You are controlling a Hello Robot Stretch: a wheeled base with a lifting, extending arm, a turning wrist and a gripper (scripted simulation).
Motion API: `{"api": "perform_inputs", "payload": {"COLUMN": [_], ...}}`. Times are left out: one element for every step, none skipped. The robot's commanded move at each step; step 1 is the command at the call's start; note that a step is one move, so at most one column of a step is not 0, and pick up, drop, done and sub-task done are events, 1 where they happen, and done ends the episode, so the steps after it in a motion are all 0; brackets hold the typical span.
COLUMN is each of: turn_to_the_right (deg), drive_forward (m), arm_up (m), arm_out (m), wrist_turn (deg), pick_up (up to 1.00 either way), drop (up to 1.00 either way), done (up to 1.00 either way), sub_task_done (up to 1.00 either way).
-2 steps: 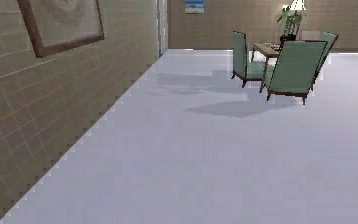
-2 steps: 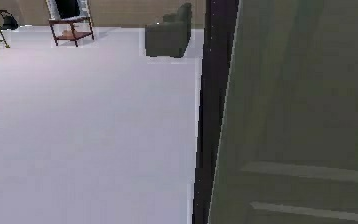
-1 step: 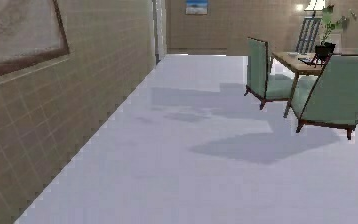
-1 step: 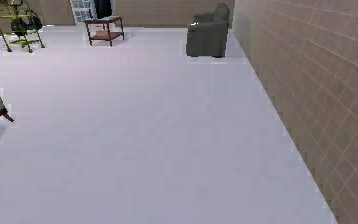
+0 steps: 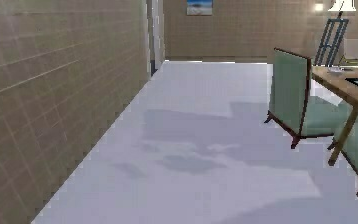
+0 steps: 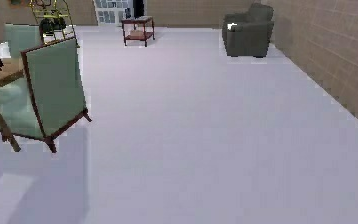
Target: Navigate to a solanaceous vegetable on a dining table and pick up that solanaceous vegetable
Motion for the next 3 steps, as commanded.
{"api": "perform_inputs", "payload": {"turn_to_the_right": [0.0, -3.0, 0.0], "drive_forward": [1.0, 0.0, 1.0], "arm_up": [0.0, 0.0, 0.0], "arm_out": [0.0, 0.0, 0.0], "wrist_turn": [0.0, 0.0, 0.0], "pick_up": [0.0, 0.0, 0.0], "drop": [0.0, 0.0, 0.0], "done": [0.0, 0.0, 0.0], "sub_task_done": [0.0, 0.0, 0.0]}}
